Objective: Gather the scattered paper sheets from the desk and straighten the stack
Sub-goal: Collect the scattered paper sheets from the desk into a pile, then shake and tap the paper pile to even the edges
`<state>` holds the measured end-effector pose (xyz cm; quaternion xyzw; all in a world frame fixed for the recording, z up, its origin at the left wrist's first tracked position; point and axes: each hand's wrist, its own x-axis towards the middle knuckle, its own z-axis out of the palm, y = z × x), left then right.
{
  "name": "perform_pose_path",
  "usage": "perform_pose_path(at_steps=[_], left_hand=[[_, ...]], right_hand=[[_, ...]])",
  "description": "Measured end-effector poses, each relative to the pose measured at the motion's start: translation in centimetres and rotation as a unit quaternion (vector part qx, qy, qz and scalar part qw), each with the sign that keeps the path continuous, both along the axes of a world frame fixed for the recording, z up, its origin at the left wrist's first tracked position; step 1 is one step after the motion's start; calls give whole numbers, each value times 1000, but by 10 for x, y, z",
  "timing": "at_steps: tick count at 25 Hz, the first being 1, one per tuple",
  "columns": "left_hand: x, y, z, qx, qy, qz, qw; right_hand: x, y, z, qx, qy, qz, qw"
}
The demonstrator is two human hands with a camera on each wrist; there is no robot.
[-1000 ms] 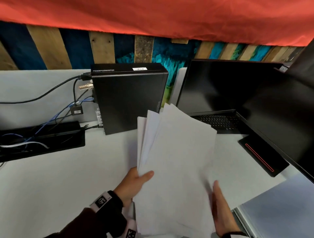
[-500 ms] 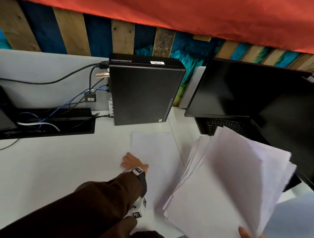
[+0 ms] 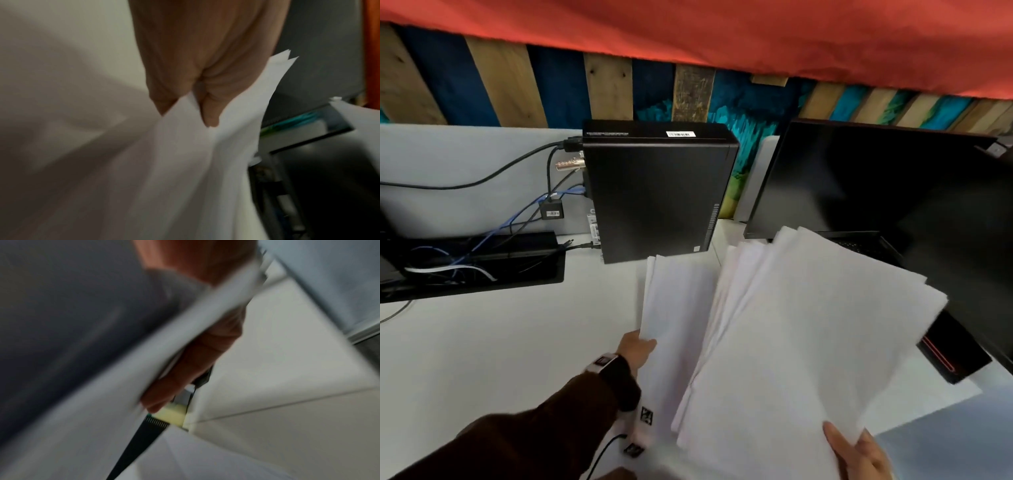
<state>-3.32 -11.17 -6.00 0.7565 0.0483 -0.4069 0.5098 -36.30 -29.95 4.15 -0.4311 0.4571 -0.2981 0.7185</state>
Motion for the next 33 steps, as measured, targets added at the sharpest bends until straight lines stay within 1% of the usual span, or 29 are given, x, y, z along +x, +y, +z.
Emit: perform_pose_path(at_steps=[1,2,4,5,7,9,10,11,12,13,15,17,18,19,21,23,24,25,26,27,28,29,31,33], left_hand=[[-3,10,14,-50,30,6,998],[-5,23,31,-97,53,-11,994],[-10,50,68,-171,88,-73,979],[-11,66,85,-193,97,-76,973],[-13,91,102,-229,108,-48,966],[-14,112,115,-265,124,32,956],[-14,122,114,-286,138,65,946],[-16,131,119,-299,146,79,940],[-19,136,117,-300,134,79,941],[-22,140,116,-288,99,75,950],[-29,146,109,-229,-7,71,971],[-32,153,110,-204,-76,66,974],[-29,158,115,-210,-110,69,969],[-24,160,130,-218,-144,79,962],[-13,164,166,-269,-216,91,934],[-1,163,200,-346,-289,85,889],[1,160,211,-377,-315,87,867],[2,158,215,-390,-332,94,854],[3,156,210,-386,-342,103,850],[3,156,200,-364,-347,110,857],[4,157,186,-334,-339,119,872],[3,160,168,-299,-315,134,890],[3,166,133,-255,-245,156,922],[1,163,111,-231,-199,170,937]], right_hand=[[11,3,-6,14,28,54,998],[42,25,5,35,67,116,990],[73,36,4,49,41,179,982],[88,41,4,57,25,202,977],[108,47,4,45,17,240,970],[126,60,5,39,6,302,952],[134,66,4,42,-7,326,944],[140,71,0,25,-13,346,938],[145,76,-3,-10,-14,362,932],[152,82,-4,-54,-4,376,925],[164,94,-8,-113,4,398,910],[177,101,3,-104,10,404,909],[186,102,15,-94,2,405,909],[195,101,34,-97,-14,402,910],[210,96,79,-149,-73,385,908],[222,97,125,-211,-159,354,897],[225,99,136,-228,-198,340,891],[228,102,138,-240,-219,326,888],[230,106,134,-252,-210,309,893],[233,108,120,-257,-187,295,901],[234,109,101,-247,-162,294,909],[235,110,79,-225,-135,300,917],[235,111,36,-161,-76,326,929],[238,119,4,-99,-7,322,941]])
